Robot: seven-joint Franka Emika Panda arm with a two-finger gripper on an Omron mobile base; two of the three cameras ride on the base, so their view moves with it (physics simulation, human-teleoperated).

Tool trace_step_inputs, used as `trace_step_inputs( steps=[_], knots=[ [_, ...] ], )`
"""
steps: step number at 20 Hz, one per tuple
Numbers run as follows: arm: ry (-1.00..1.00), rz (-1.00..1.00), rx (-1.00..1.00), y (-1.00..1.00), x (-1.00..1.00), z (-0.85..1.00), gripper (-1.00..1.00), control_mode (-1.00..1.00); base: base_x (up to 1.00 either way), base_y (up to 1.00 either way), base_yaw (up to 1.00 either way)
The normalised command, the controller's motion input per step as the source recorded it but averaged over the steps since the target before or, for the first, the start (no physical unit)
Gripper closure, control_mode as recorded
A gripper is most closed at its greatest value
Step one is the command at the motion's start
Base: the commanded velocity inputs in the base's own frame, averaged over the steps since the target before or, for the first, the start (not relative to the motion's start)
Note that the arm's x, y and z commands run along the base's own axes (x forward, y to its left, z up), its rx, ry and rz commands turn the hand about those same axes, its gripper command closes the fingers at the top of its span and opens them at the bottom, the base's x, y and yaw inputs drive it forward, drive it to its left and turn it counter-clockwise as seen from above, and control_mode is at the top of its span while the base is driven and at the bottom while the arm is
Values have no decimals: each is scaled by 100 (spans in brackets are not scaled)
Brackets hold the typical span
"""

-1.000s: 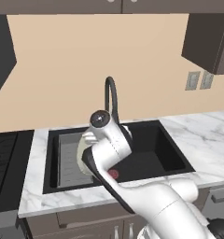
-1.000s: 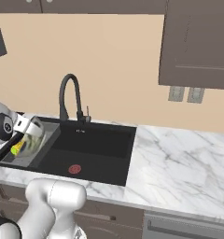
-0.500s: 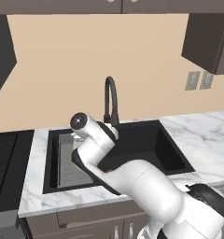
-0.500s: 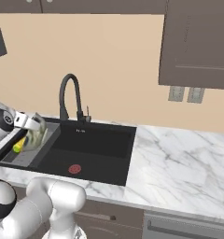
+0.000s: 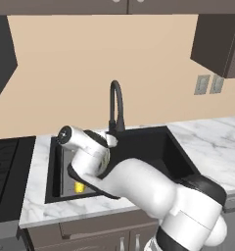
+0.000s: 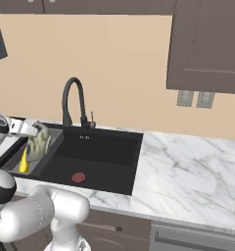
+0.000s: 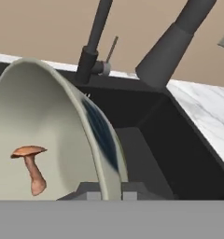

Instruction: Dump the mushroom and corn from the bowl so the bowl can be washed. Place the bowl in the sink after clearing the leftovers.

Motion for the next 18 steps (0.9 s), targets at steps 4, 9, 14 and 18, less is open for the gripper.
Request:
trace_step_inputs(
  steps=[4,9,14,18],
  knots=[
    [0,0,-10,18,11,-10,100,-100,0,0,0],
    [0,0,-25,67,14,-10,100,-100,0,0,0],
    [-2,4,-38,76,0,-6,100,-100,0,0,0],
    [0,-1,-16,7,5,-1,100,-100,0,0,0]
  ],
)
